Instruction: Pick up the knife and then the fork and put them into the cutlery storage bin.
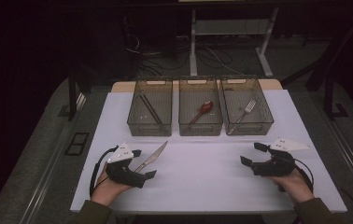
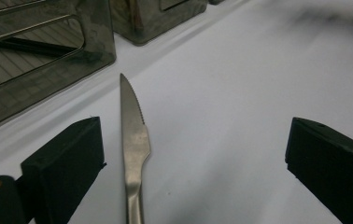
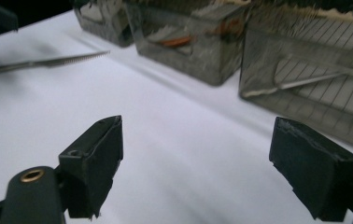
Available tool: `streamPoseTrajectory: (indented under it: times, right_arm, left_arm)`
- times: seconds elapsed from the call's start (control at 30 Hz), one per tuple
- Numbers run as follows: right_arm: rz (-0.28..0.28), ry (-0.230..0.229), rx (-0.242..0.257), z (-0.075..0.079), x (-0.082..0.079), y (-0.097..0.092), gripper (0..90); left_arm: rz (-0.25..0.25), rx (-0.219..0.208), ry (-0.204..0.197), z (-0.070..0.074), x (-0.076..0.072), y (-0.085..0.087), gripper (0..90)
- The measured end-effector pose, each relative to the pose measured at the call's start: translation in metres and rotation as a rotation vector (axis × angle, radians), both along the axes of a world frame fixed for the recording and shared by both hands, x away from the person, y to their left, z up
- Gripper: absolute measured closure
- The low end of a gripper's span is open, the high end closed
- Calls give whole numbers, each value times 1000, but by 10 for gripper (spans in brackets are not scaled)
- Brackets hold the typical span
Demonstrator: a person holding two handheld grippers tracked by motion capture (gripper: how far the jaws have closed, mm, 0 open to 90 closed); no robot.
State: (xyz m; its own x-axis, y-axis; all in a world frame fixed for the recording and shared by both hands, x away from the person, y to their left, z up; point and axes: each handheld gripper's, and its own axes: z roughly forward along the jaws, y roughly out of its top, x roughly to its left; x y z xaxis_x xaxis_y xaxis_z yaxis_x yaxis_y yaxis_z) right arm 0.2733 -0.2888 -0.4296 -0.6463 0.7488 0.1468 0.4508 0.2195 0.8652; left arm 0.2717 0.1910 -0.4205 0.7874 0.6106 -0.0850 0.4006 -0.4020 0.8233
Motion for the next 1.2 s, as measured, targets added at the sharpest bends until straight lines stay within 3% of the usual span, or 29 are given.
streamPoseTrajectory:
  times: [0.23, 0.47, 0.63, 0.87, 1.07, 1.2]
  right_arm:
    - [9, 12, -40, -7, -9, 3, 154]
    - [14, 21, -48, -9, -8, 4, 154]
    - [12, 23, -47, -9, -7, 4, 154]
    - [15, 22, -52, -9, -7, 4, 155]
    - [12, 26, -50, -9, -7, 3, 154]
    - [14, 24, -51, -9, -7, 3, 155]
  left_arm:
    - [45, 40, 4, 2, 3, 10, 151]
    - [64, 86, 63, -2, 8, 18, 318]
    - [73, 154, 111, -6, 12, 20, 450]
    - [71, 174, 155, -8, 13, 20, 573]
    - [58, 224, 171, -13, 15, 17, 646]
    - [63, 219, 181, -15, 15, 19, 694]
